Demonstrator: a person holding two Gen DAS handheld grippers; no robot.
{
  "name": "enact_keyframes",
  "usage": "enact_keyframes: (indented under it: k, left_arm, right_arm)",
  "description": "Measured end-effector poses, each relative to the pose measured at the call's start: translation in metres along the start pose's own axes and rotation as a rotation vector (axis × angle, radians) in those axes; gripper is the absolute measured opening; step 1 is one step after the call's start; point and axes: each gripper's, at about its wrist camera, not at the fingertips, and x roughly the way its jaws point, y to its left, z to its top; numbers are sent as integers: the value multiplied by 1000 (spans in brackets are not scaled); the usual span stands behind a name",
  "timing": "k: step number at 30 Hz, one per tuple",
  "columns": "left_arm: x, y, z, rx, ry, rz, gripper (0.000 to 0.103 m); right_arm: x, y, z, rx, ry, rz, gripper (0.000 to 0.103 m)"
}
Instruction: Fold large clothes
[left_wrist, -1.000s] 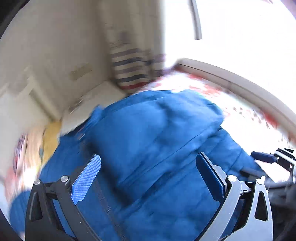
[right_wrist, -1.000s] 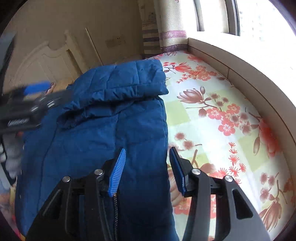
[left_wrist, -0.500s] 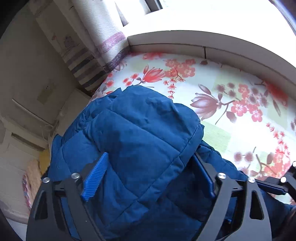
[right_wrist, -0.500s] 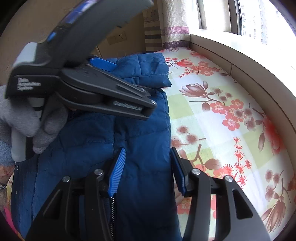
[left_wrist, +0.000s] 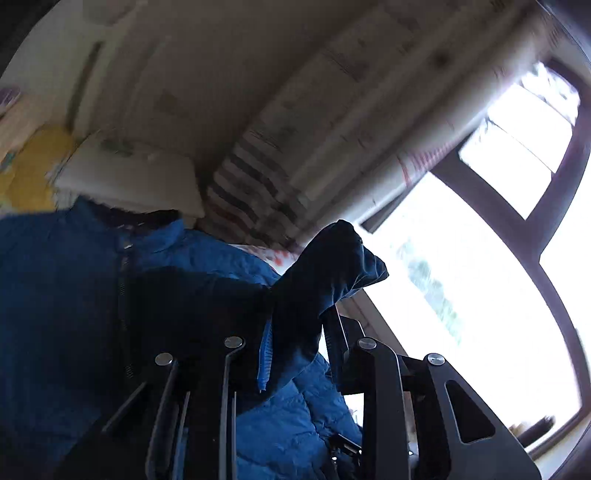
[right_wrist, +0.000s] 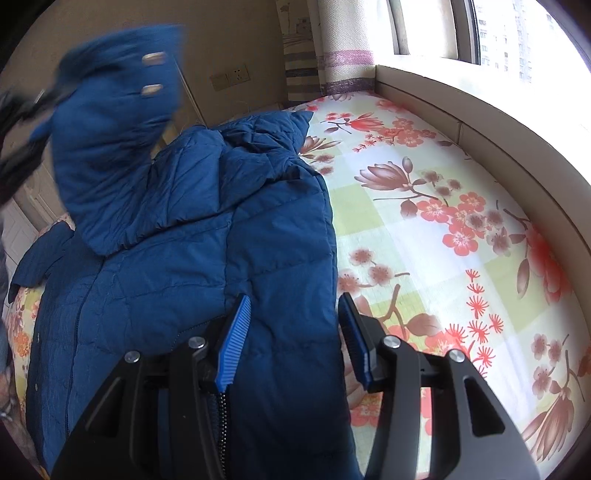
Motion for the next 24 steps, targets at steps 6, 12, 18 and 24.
enact_keyframes:
  k: [6, 12, 18, 24]
  left_arm:
    - [-82, 151, -56, -411, -73, 41, 27]
    - [-100, 215, -82, -636, -110, 14, 31]
    - [-104, 217, -76, -662, -115, 17, 33]
    - [-102, 214, -76, -668, -117, 42, 35]
  right_arm:
    - [1, -1, 0, 4, 6, -1, 49]
    - [2, 4, 0, -11, 9, -25, 50]
    - [-2, 6, 2, -18, 3, -61, 51]
    - [-12, 16, 18, -51, -21, -45, 58]
